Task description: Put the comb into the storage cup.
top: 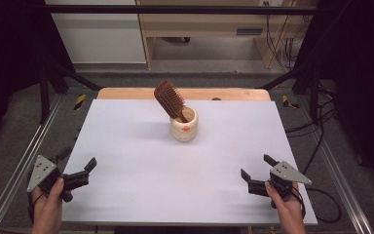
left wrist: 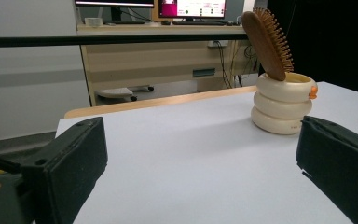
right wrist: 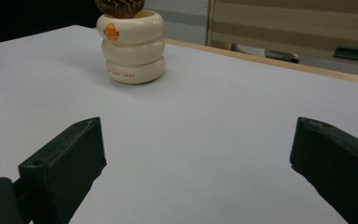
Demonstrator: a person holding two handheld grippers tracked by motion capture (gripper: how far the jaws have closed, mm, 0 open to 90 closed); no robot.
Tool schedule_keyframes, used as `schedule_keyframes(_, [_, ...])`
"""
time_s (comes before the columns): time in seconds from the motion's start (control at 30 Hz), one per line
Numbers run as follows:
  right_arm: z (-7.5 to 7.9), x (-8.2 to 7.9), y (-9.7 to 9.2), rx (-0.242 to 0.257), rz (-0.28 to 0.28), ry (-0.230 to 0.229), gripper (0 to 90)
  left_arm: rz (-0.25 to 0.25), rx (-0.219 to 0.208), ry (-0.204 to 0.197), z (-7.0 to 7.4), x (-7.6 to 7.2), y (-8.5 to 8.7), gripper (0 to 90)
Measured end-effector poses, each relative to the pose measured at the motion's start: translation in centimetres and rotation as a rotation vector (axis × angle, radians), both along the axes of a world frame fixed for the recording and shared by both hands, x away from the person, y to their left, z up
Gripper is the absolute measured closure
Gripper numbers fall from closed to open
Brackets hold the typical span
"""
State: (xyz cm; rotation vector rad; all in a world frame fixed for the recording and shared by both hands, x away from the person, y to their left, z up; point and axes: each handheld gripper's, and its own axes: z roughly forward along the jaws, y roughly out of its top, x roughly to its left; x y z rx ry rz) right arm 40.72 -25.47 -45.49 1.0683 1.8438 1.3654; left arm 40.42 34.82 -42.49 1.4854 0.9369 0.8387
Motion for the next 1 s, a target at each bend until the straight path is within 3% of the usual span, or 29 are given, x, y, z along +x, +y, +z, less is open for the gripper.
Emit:
schedule_keyframes(0.63, [-0.3,0.0,0.2,0.005,0.016,0.008,3.4,-0.036,0.037,-0.011,-0.4,-0.6,-1.7,2.0])
schedule_keyframes(1.0, [-0.4,0.0,0.4,0.001,0.031,0.009,3.4,-0.061,0.044,0.009,-0.7,-0.8,-2.5,2.0])
